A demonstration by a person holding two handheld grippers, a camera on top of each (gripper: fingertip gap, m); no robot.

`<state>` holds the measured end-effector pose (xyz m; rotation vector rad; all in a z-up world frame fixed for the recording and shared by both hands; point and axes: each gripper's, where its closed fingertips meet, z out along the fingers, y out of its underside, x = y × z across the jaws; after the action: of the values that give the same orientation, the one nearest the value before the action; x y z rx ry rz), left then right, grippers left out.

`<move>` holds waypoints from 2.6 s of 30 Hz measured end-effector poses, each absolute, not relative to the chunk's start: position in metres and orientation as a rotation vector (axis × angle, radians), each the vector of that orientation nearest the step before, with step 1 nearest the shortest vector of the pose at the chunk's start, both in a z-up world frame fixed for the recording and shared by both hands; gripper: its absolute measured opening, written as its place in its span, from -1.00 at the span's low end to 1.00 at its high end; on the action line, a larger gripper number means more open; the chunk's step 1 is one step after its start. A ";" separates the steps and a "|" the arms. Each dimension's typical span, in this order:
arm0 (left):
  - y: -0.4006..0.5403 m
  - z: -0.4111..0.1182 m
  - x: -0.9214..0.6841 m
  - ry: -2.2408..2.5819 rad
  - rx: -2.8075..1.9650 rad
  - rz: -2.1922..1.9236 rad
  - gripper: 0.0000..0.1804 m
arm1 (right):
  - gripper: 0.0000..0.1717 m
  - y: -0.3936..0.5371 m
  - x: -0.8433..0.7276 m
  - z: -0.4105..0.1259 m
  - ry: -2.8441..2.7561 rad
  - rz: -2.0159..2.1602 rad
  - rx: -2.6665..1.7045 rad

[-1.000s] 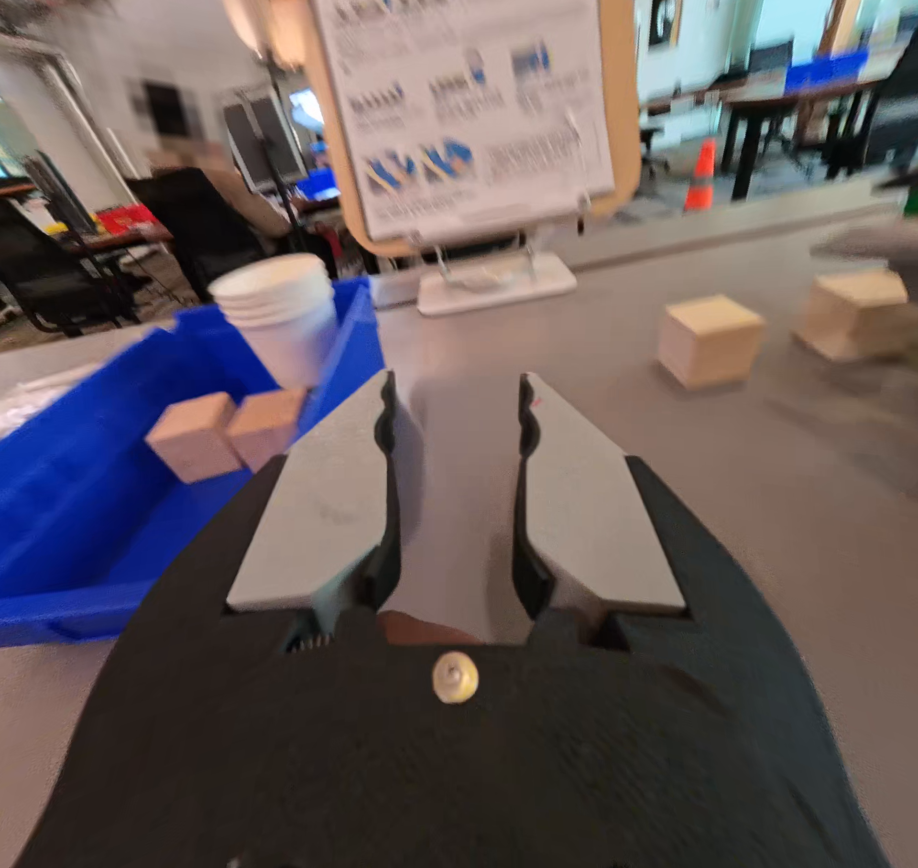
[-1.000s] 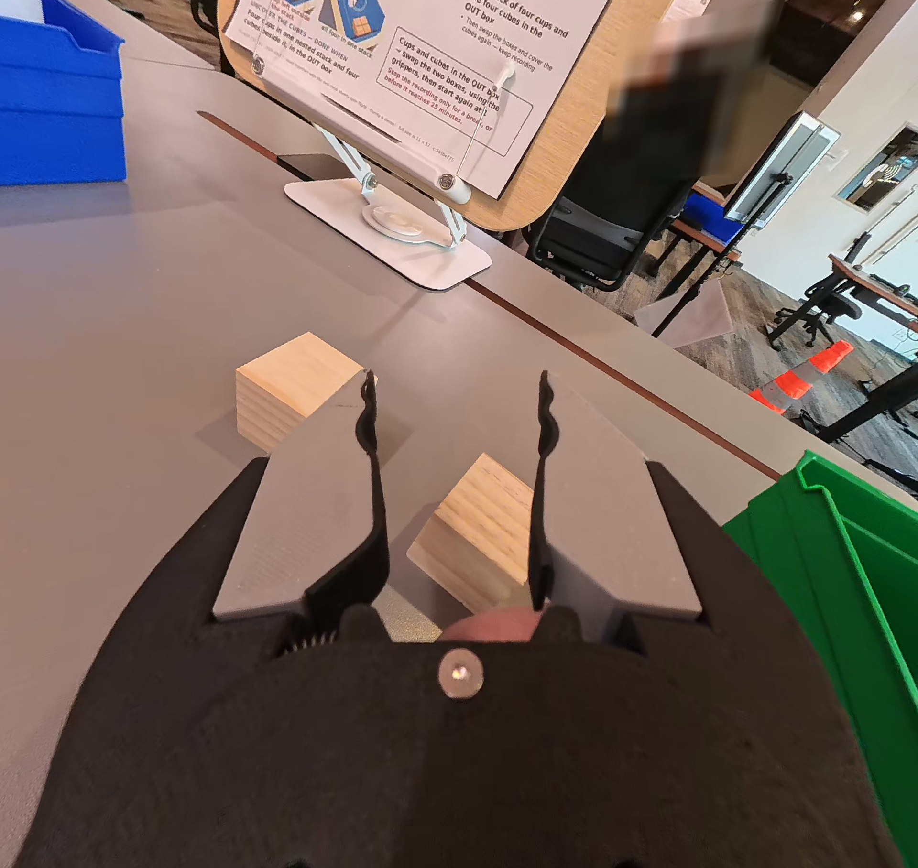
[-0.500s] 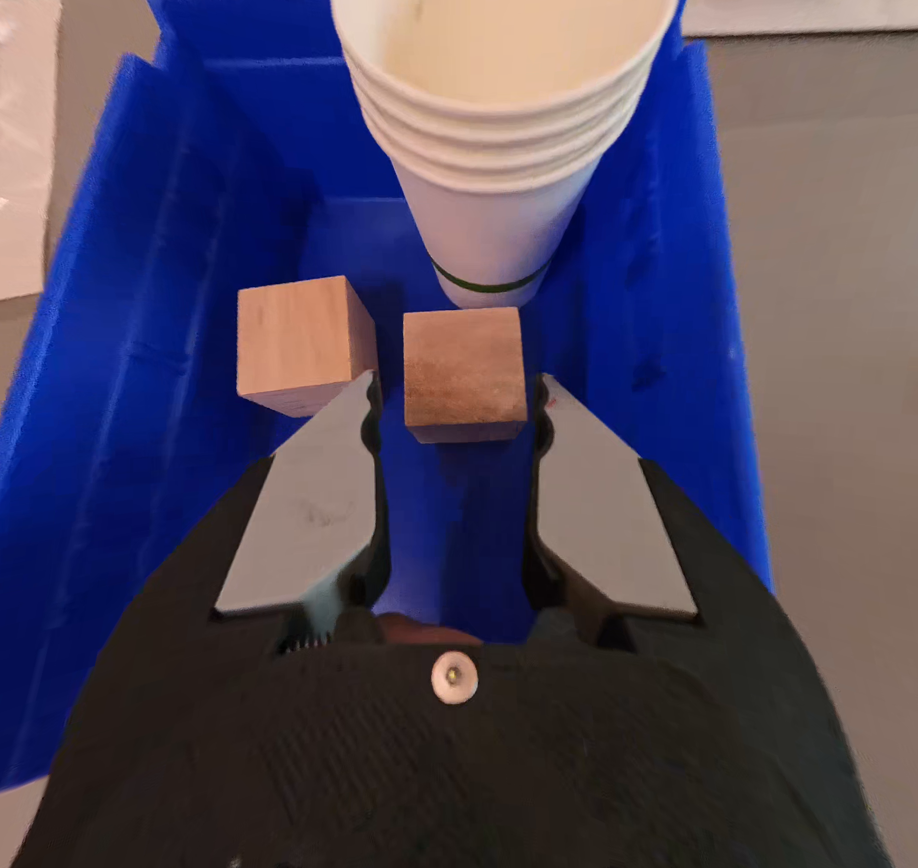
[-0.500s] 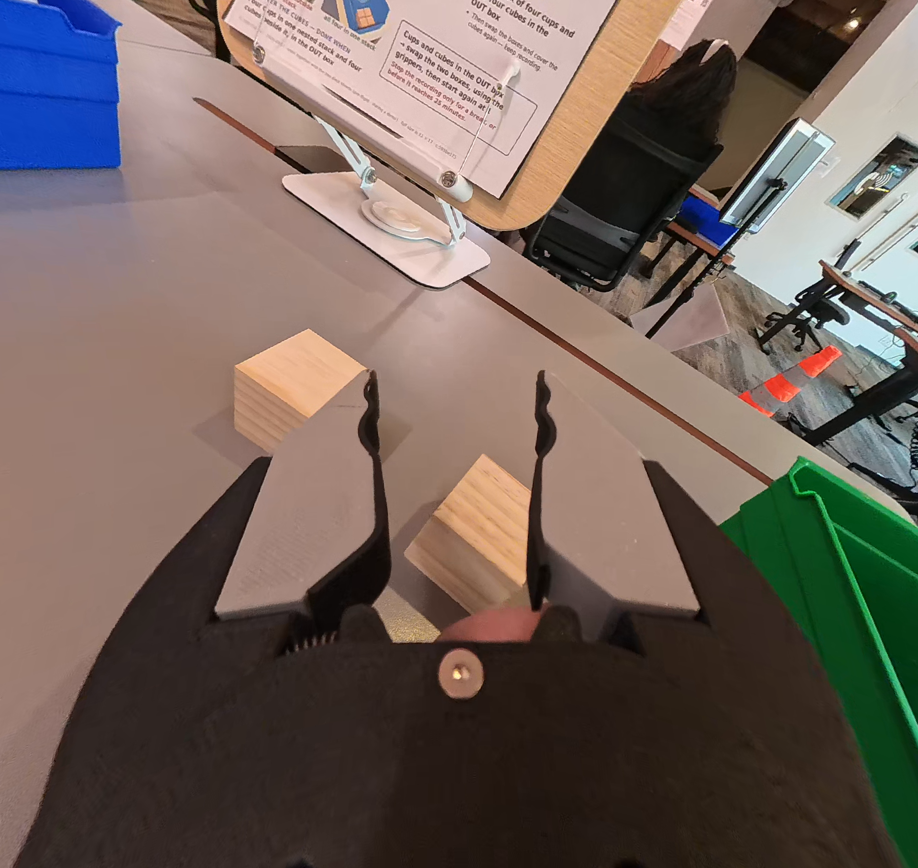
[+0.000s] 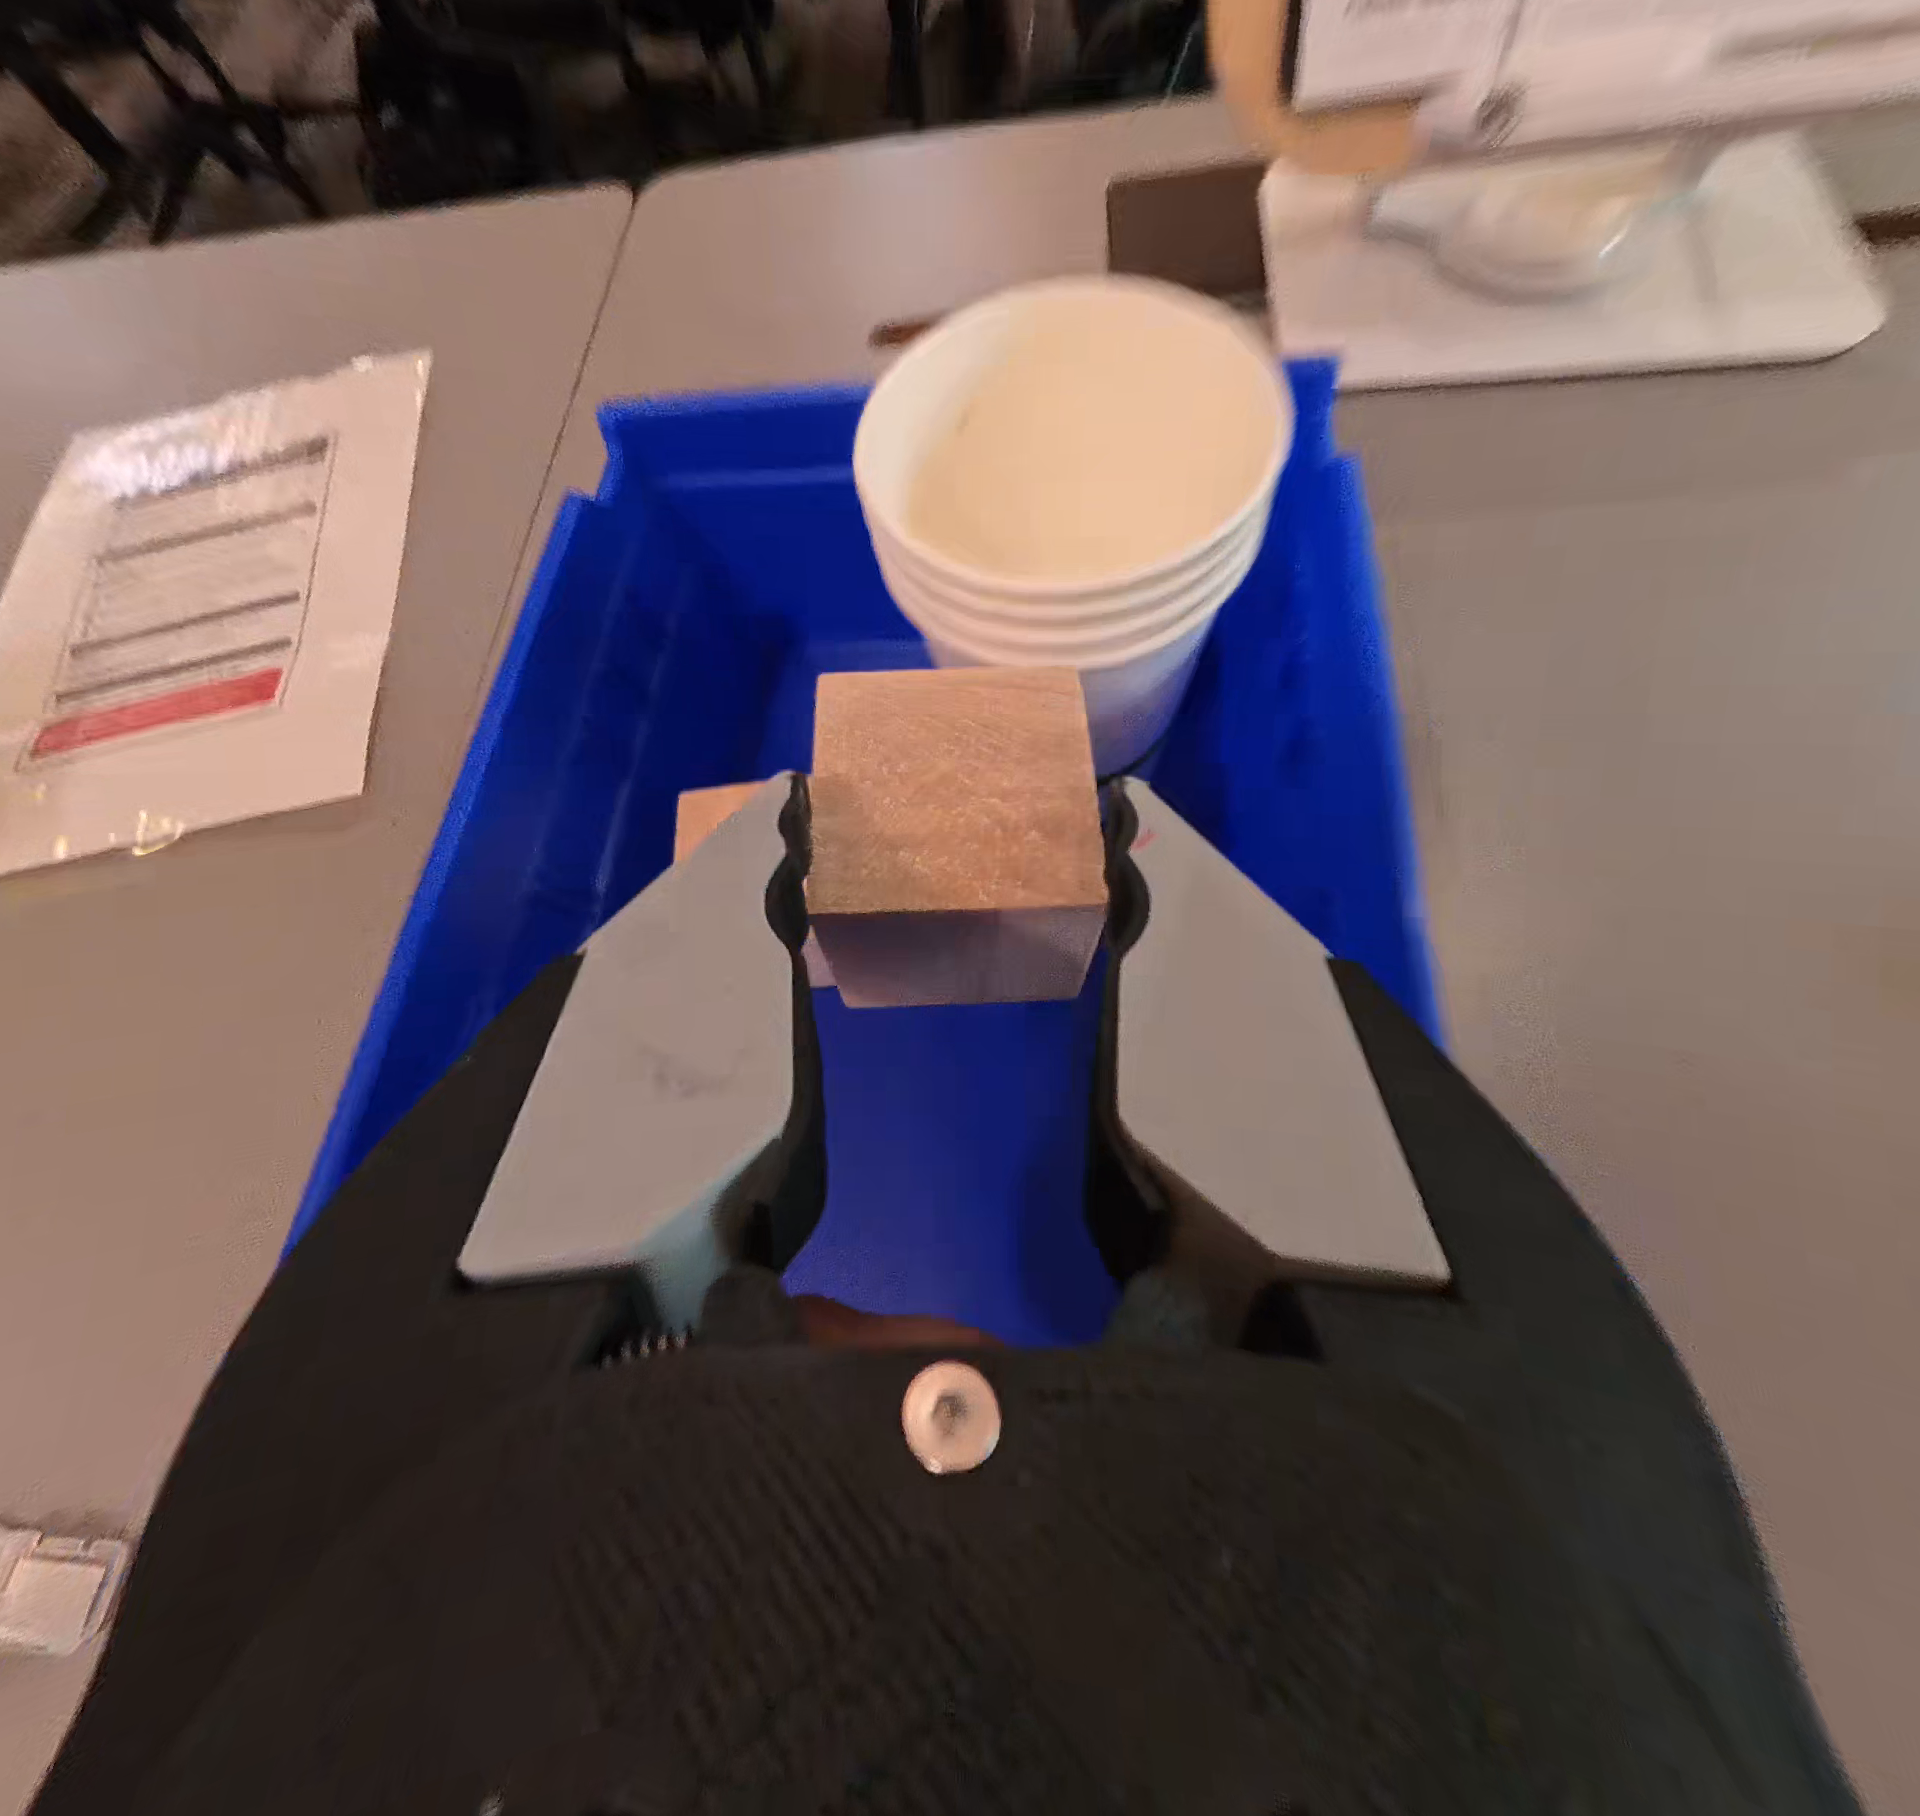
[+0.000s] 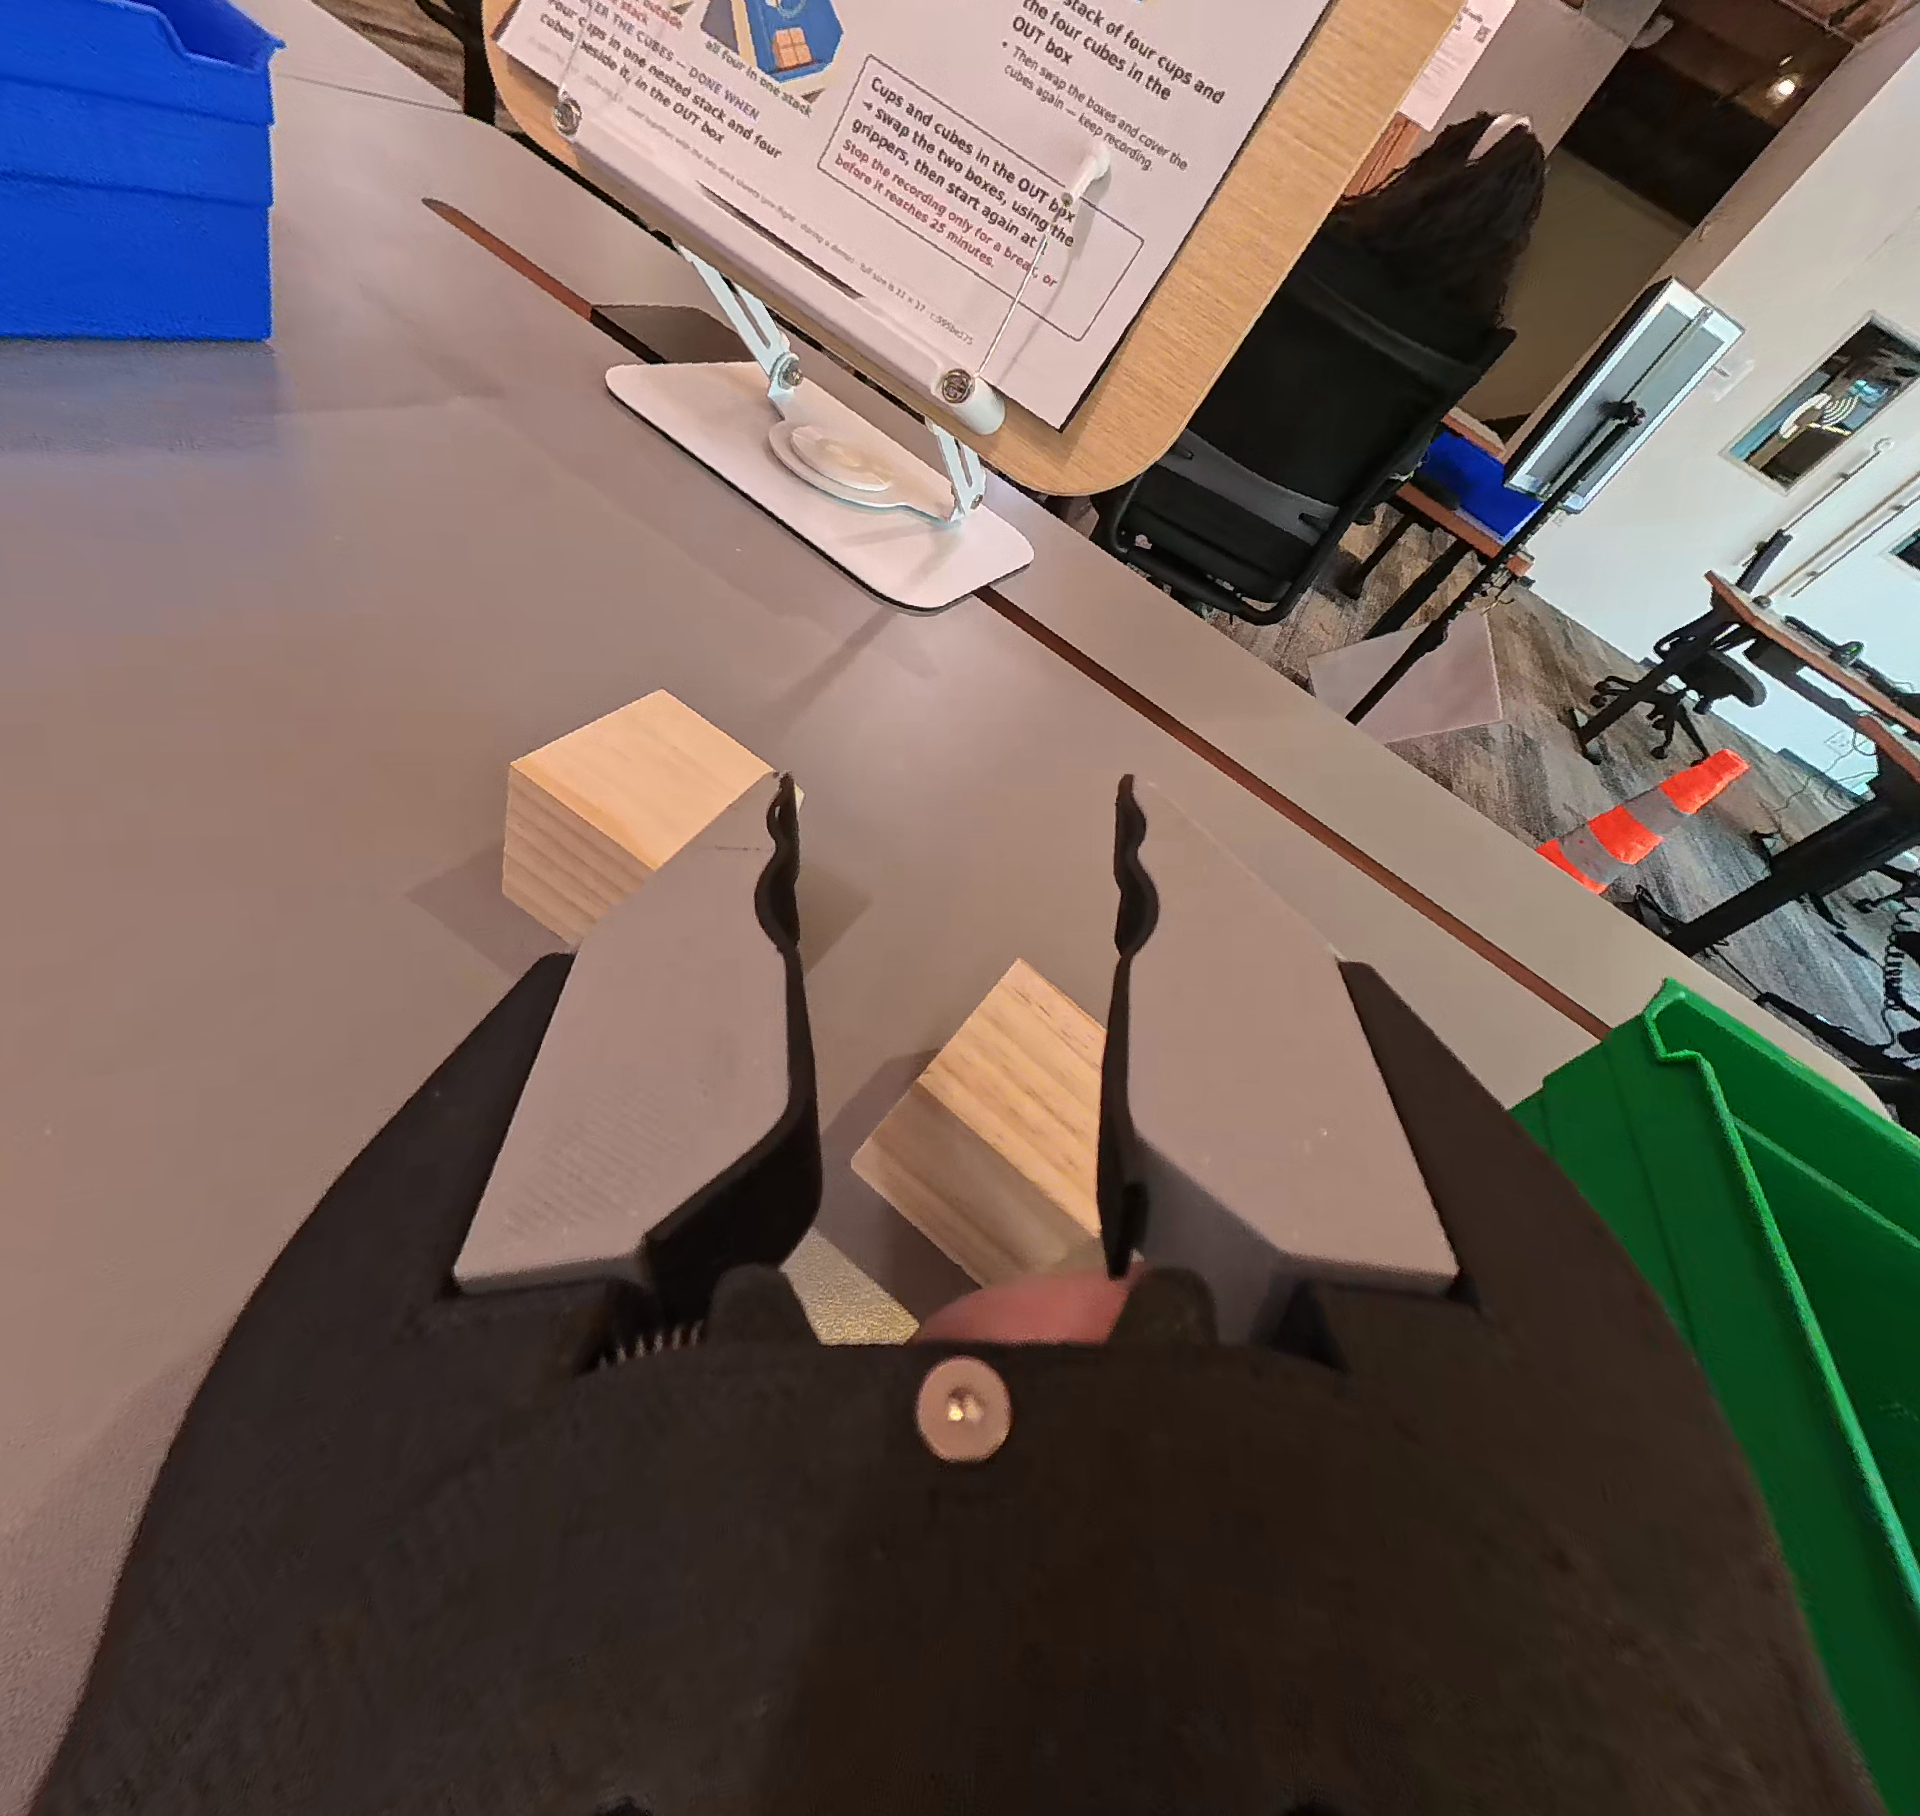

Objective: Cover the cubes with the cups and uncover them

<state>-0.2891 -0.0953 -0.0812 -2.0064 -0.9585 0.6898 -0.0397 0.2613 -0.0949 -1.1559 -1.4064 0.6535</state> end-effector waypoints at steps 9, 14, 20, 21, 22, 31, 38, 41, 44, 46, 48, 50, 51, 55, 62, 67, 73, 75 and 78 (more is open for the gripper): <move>0.020 -0.031 -0.168 -0.577 -1.882 0.462 -0.38 | -0.33 0.265 -0.040 -0.094 -1.396 0.643 -1.161; 0.093 -0.101 -0.145 -0.532 -1.955 0.471 -0.38 | -0.33 0.272 -0.038 -0.093 -1.372 0.644 -1.176; 0.126 -0.154 -0.161 -0.651 -1.995 0.463 -0.39 | -0.33 0.284 -0.036 -0.090 -1.338 0.650 -1.212; 0.128 -0.162 -0.160 -0.672 -1.995 0.450 -0.38 | -0.33 0.286 -0.036 -0.089 -1.332 0.650 -1.216; 0.129 -0.164 -0.160 -0.687 -1.966 0.433 -0.39 | -0.33 0.288 -0.036 -0.088 -1.324 0.653 -1.221; 0.127 -0.160 -0.143 -0.710 -1.921 0.417 -0.38 | -0.34 0.314 -0.029 -0.087 -1.262 0.684 -1.319; 0.126 -0.159 -0.144 -0.736 -1.896 0.361 -0.41 | -0.34 0.315 -0.031 -0.109 -1.347 0.706 -1.412; 0.126 -0.157 -0.141 -0.727 -1.877 0.340 -0.37 | -0.33 0.311 -0.034 -0.112 -1.352 0.697 -1.397; 0.127 -0.156 -0.136 -0.730 -1.856 0.260 -0.27 | -0.35 0.280 -0.042 -0.108 -1.380 0.882 -1.360; 0.127 -0.156 -0.136 -0.733 -1.855 0.251 -0.27 | -0.35 0.250 -0.047 -0.113 -1.434 1.014 -1.360; 0.127 -0.156 -0.135 -0.730 -1.858 0.255 -0.28 | -0.34 0.230 -0.052 -0.122 -1.494 1.022 -1.346; 0.126 -0.156 -0.133 -0.726 -1.862 0.256 -0.29 | -0.34 0.217 -0.055 -0.134 -1.565 0.945 -1.299; 0.126 -0.156 -0.132 -0.721 -1.864 0.252 -0.30 | -0.34 0.212 -0.057 -0.138 -1.594 0.914 -1.270; 0.127 -0.157 -0.131 -0.712 -1.875 0.257 -0.30 | -0.35 0.188 -0.057 -0.148 -1.694 0.944 -1.188; 0.128 -0.158 -0.131 -0.703 -1.885 0.268 -0.30 | -0.53 0.180 -0.061 -0.155 -1.766 0.904 -1.138; 0.127 -0.157 -0.132 -0.715 -1.871 0.250 -0.33 | -0.70 0.202 -0.060 -0.157 -1.718 0.827 -1.209; 0.127 -0.157 -0.133 -0.723 -1.867 0.239 -0.35 | -0.56 0.208 -0.057 -0.158 -1.715 0.755 -1.186; 0.127 -0.157 -0.135 -0.736 -1.861 0.242 -0.39 | -0.56 0.208 -0.057 -0.155 -1.695 0.758 -1.183; 0.129 -0.158 -0.138 -0.749 -1.865 0.244 -0.43 | -0.56 0.218 -0.058 -0.151 -1.644 0.728 -1.214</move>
<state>-0.1378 0.1288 -0.1583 -1.8648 -0.7492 0.2439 -0.0581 0.2181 -0.1512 -1.2139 -1.6435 0.7283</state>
